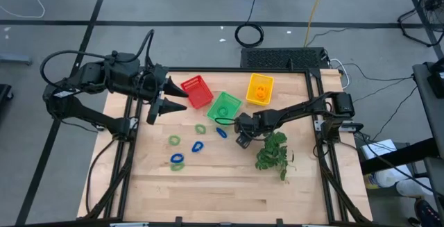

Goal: Sort spring keychains
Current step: Put the blue spring keychain into the red bin

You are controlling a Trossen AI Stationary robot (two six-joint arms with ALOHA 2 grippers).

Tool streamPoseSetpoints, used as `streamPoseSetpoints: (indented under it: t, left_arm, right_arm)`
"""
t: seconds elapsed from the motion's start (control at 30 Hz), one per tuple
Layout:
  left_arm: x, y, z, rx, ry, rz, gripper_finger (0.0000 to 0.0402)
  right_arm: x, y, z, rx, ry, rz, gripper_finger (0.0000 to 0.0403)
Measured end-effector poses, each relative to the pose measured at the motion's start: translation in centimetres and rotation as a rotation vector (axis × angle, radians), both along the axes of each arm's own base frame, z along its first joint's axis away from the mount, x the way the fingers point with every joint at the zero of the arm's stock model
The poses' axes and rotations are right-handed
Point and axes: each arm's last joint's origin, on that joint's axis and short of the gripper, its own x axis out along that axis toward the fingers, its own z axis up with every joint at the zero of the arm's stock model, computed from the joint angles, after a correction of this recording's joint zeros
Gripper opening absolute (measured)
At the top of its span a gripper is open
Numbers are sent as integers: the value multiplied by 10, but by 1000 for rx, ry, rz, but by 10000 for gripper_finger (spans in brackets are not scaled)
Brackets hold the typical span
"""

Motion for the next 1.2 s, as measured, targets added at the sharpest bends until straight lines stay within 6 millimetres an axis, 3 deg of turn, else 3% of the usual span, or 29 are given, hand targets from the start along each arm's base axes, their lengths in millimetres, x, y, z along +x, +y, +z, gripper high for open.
streamPoseSetpoints:
  t: [0.2,0.57,0.83,1.2]
  left_arm:
    - [0,0,0,1,0,0,228]
    - [0,0,0,-2,-1,1,228]
    - [1,1,1,7,-13,26,228]
    - [1,2,3,27,-31,58,228]
  right_arm:
    - [1,0,0,-20,2,64,13]
    - [0,-2,7,-8,-14,87,3]
    - [-9,-6,48,-6,-126,101,1]
    - [-37,-6,118,-43,-365,119,0]
